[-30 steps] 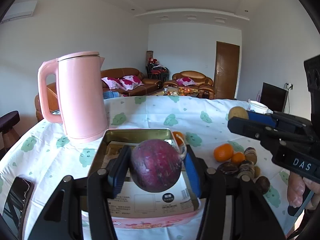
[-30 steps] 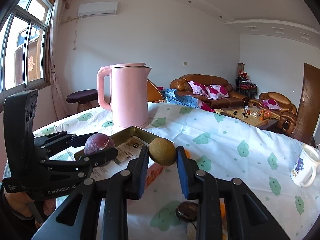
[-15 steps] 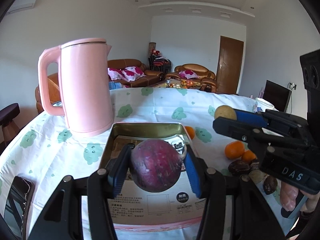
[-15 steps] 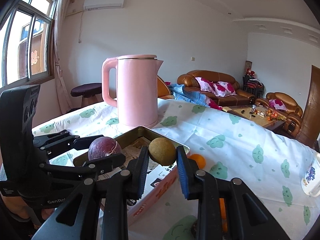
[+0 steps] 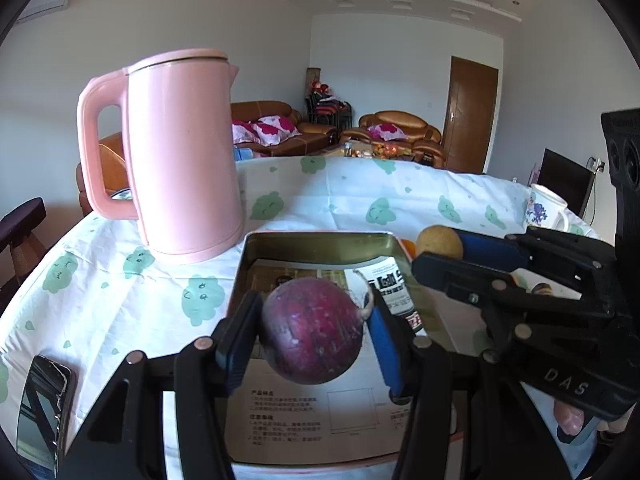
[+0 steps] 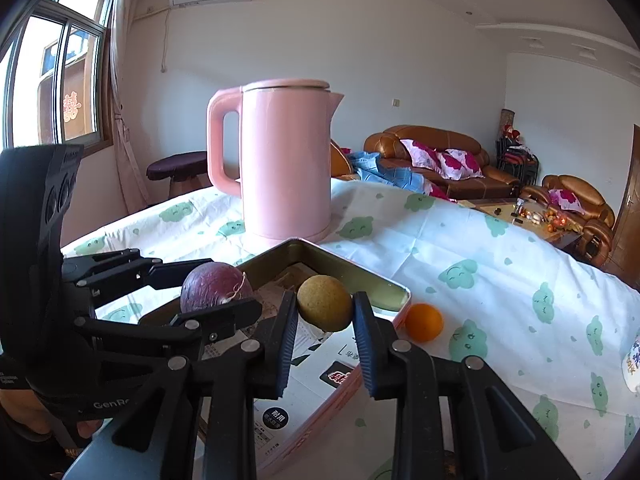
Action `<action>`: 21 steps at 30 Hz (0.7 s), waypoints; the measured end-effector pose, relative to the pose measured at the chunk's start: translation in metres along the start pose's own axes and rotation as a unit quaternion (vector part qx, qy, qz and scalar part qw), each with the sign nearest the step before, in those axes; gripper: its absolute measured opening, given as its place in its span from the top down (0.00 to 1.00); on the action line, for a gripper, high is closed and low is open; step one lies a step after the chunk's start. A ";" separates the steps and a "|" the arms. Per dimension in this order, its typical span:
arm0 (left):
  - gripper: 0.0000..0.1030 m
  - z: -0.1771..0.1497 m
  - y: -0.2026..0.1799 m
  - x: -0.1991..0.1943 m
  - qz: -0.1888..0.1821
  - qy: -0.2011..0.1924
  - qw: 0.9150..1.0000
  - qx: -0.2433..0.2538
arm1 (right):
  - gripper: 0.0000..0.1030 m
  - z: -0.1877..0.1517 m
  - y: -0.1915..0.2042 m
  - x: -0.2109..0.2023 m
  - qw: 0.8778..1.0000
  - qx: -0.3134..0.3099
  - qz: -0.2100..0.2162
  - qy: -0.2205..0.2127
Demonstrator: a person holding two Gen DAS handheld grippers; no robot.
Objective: Organize fruits
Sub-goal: 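Carry the purple fruit over the tin box with the left gripper while the right carries the yellow-brown fruit there, then open the left gripper dropping the purple fruit into the tin while the right releases its fruit there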
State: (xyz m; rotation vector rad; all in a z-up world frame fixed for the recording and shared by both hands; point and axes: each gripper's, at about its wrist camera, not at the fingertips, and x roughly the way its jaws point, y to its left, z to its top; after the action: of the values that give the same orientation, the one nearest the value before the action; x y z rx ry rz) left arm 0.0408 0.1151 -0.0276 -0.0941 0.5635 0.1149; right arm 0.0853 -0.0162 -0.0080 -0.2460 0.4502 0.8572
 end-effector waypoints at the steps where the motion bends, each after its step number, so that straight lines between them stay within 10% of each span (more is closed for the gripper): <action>1: 0.47 0.000 0.001 0.002 0.001 0.004 1.000 0.000 | 0.71 0.000 0.000 0.002 1.000 0.000 0.001 0.003; 21: 0.47 -0.005 0.013 0.025 0.016 0.054 0.998 -0.004 | 0.71 -0.009 0.001 0.033 0.999 0.013 0.007 0.047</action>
State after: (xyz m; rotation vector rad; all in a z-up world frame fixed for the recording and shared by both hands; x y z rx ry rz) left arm 0.0575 0.1292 -0.0459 -0.0986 0.6717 0.1430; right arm 0.1011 0.0032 -0.0313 -0.2602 0.5513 0.8548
